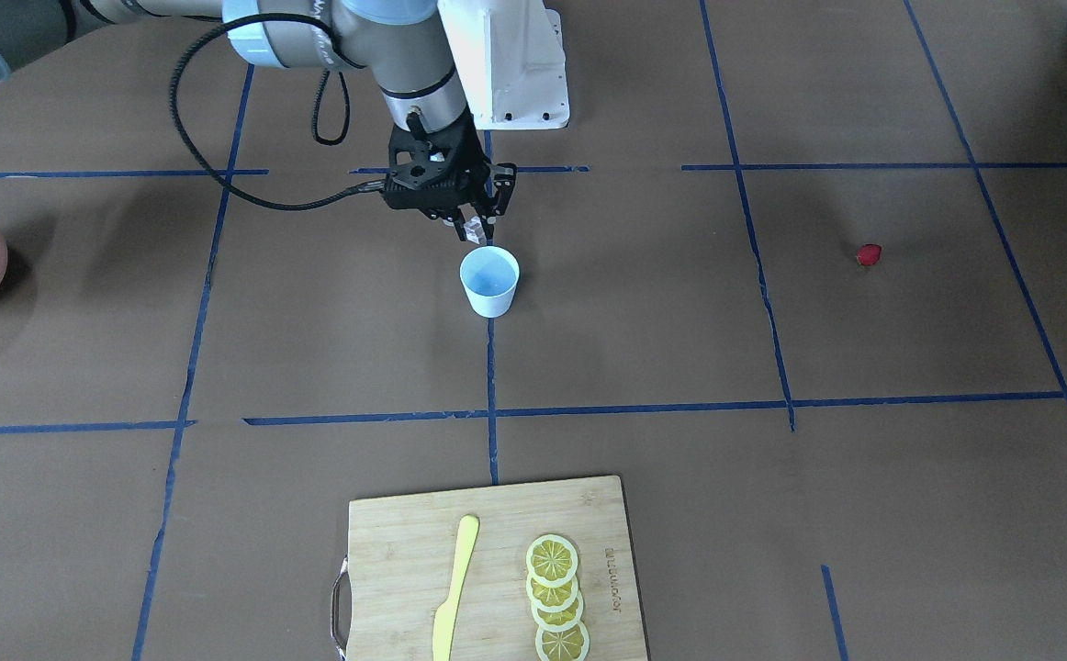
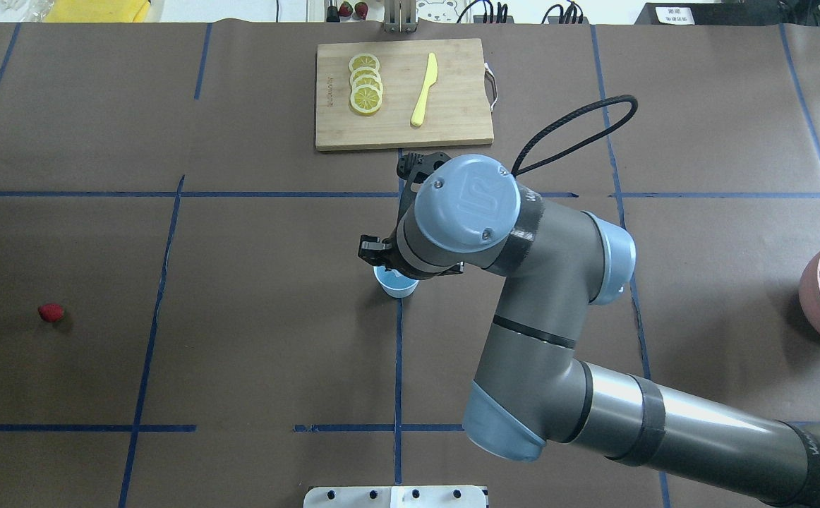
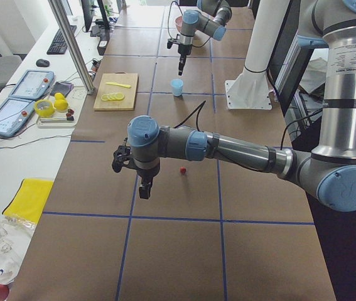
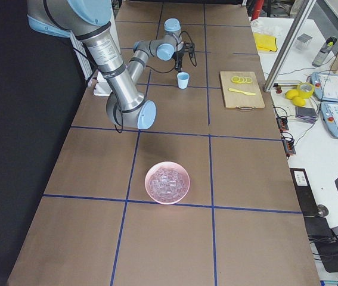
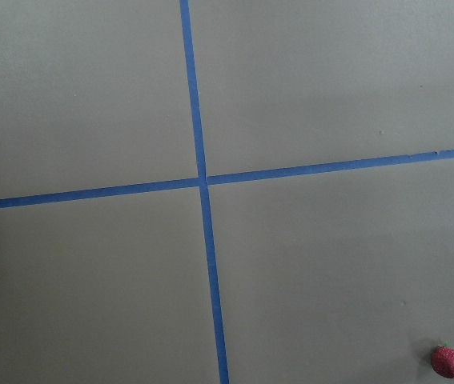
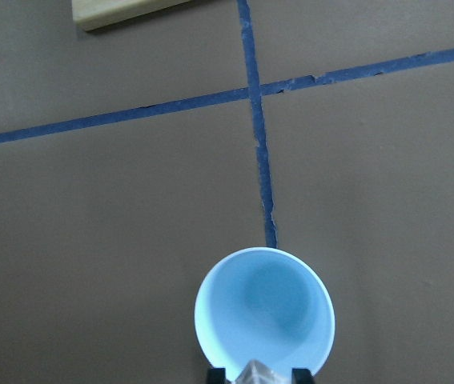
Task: Put ice and strawberries in cup
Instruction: 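Carry the ice cube over the light-blue cup with the right gripper, then open the right gripper to drop the ice, return toward the bowl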
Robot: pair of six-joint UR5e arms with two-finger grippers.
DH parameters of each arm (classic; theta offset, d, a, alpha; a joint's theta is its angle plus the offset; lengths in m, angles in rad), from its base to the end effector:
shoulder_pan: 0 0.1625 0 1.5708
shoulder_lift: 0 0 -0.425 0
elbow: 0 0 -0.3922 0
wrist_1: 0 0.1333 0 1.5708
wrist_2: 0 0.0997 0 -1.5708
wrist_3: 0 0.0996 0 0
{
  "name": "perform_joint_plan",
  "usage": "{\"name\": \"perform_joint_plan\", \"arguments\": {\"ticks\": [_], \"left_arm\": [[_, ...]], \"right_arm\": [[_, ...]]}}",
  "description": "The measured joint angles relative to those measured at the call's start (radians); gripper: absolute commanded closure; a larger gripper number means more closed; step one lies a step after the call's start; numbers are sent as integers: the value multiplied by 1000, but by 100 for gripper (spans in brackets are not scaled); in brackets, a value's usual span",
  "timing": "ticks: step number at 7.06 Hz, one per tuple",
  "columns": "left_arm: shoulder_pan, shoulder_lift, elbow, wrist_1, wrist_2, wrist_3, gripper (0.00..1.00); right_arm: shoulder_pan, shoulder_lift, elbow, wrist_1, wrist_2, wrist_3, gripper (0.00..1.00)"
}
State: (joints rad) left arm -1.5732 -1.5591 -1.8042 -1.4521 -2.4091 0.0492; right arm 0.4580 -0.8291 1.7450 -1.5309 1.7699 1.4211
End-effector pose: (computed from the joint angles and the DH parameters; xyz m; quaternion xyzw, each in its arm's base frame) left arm -0.0604 -0.4835 0.5572 0.0575 0.4051 0.0423 0.9115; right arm -0.5447 -0.3952 0.1397 0.0527 -0.4631 0.0905 0.8801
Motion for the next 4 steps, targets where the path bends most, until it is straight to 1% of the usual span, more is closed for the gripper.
{"name": "perform_joint_plan", "arguments": {"ticks": [2,3,4], "left_arm": [[1,6,-4,-2,-12,0,0],[1,9,-10,-1,-18,-1,0],[1,12,-19,0,-23,-1,0]], "right_arm": [[-8,27,-56,20,-44,3,97],[-8,29,-81,39,-58,4,38],[-10,27,-90,48,-65,6,25]]}}
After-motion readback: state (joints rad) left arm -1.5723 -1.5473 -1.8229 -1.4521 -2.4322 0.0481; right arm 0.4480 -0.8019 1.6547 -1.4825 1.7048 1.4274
